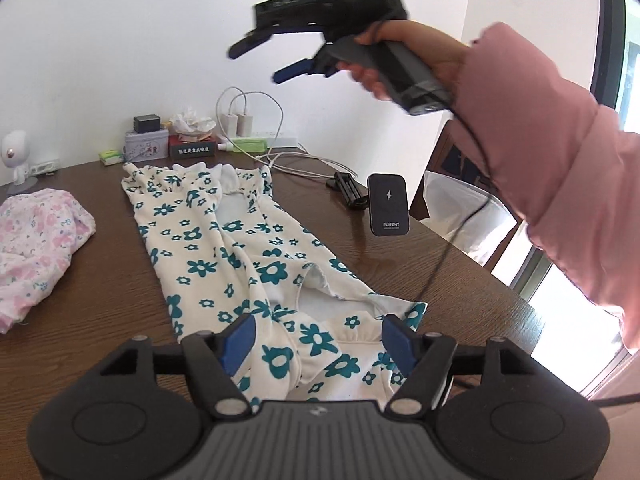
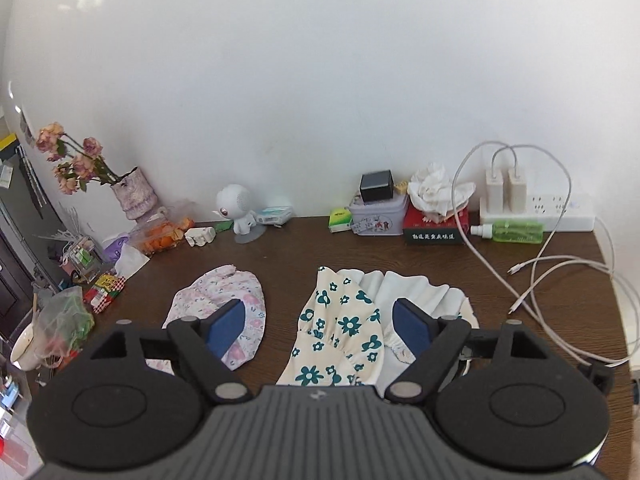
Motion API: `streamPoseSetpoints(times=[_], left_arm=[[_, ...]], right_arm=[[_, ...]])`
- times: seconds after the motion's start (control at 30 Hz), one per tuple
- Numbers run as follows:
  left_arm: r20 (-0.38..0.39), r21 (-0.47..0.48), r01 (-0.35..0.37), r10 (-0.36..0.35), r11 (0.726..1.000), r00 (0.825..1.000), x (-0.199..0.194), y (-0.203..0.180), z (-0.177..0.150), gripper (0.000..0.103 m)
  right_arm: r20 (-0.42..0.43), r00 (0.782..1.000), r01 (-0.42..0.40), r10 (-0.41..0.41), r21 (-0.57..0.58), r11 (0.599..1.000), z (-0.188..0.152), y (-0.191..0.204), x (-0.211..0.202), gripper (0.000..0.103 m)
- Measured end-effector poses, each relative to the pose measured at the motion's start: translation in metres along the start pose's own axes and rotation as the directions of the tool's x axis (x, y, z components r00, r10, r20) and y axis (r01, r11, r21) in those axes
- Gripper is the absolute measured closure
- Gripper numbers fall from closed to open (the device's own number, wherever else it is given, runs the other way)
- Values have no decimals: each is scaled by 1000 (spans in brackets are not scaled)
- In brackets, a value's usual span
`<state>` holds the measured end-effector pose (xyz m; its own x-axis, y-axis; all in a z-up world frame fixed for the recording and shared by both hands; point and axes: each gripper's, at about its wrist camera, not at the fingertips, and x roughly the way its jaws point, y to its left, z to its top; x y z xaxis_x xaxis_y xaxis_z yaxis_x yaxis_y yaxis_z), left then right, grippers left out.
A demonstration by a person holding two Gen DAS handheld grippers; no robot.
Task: Fold clothes
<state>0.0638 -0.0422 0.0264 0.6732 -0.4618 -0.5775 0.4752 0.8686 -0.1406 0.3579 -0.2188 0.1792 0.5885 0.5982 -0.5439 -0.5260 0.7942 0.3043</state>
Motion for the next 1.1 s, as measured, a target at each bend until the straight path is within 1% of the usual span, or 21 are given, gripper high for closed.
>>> streamPoseSetpoints(times=[0.1, 0.17, 0.23, 0.27, 0.33, 0.37, 0.4, 0.43, 0.47, 0.57, 0.63, 0.73, 0.83, 0.87, 0.9, 0.93, 0.97, 1.0, 1.03, 1.1], left_arm=[[-35, -3, -72, 72, 997, 997, -2, 6, -10, 36], [-60, 20, -87, 88, 996, 994, 2, 6, -20, 41], [-77, 43, -89, 92, 995, 993, 7, 5, -29, 53], [-79, 53, -85, 89, 995, 993, 10, 4, -32, 55], [-73, 87, -89, 96, 992, 993, 16, 0, -37, 67], [-69, 110, -92, 100, 990, 993, 19, -2, -38, 74], [-64, 133, -94, 103, 987, 993, 22, -4, -40, 79], [-60, 156, -96, 106, 983, 993, 25, -7, -41, 90], [-62, 181, -91, 104, 979, 993, 27, -9, -42, 94], [-62, 266, -69, 89, 961, 994, 31, -21, -44, 98], [-60, 297, -70, 91, 952, 994, 33, -25, -46, 98], [-55, 337, -72, 96, 939, 994, 35, -31, -48, 99], [-48, 367, -71, 95, 927, 994, 37, -34, -49, 98], [-44, 369, -68, 90, 927, 995, 37, -34, -49, 98], [-41, 367, -66, 87, 928, 995, 36, -33, -48, 94], [-41, 362, -61, 82, 930, 996, 35, -31, -48, 89], [-41, 358, -58, 78, 932, 996, 34, -30, -47, 88], [-40, 358, -58, 78, 932, 996, 35, -29, -47, 87], [-38, 361, -63, 83, 930, 996, 36, -29, -47, 87], [-35, 358, -66, 84, 932, 996, 38, -28, -46, 86]], right_arm=[[-61, 998, -5, 1, -65, 998, -35, 19, -17, 21], [-101, 995, -11, 0, -107, 994, -59, 32, -28, 21], [-141, 990, -18, -4, -150, 989, -82, 45, -40, 21], [-161, 987, -22, -6, -171, 985, -94, 52, -45, 21], [-200, 980, -32, -12, -212, 977, -117, 65, -57, 23], [-215, 976, -34, -14, -219, 975, -127, 69, -57, 27], [-224, 975, -33, -15, -208, 978, -133, 70, -49, 31], [-232, 973, -32, -15, -197, 980, -140, 70, -42, 33], [-241, 970, -30, -16, -187, 982, -146, 71, -35, 35], [-266, 964, -25, -17, -155, 988, -165, 73, -14, 36], [-283, 959, -22, -17, -134, 991, -178, 75, 1, 39], [-310, 951, -17, -15, -99, 995, -196, 75, 21, 50], [-326, 946, -17, -4, -63, 998, -204, 68, 29, 69], [-322, 946, -32, 20, -32, 999, -207, 63, 28, 83], [-318, 947, -47, 44, -1, 999, -210, 59, 28, 91], [-313, 947, -63, 70, 33, 997, -212, 54, 28, 93], [-303, 947, -83, 104, 81, 993, -214, 49, 27, 96], [-289, 946, -108, 145, 141, 984, -216, 42, 26, 97], [-267, 944, -143, 196, 206, 968, -218, 35, 25, 98], [-200, 928, -234, 315, 345, 909, -219, 24, 22, 99]])
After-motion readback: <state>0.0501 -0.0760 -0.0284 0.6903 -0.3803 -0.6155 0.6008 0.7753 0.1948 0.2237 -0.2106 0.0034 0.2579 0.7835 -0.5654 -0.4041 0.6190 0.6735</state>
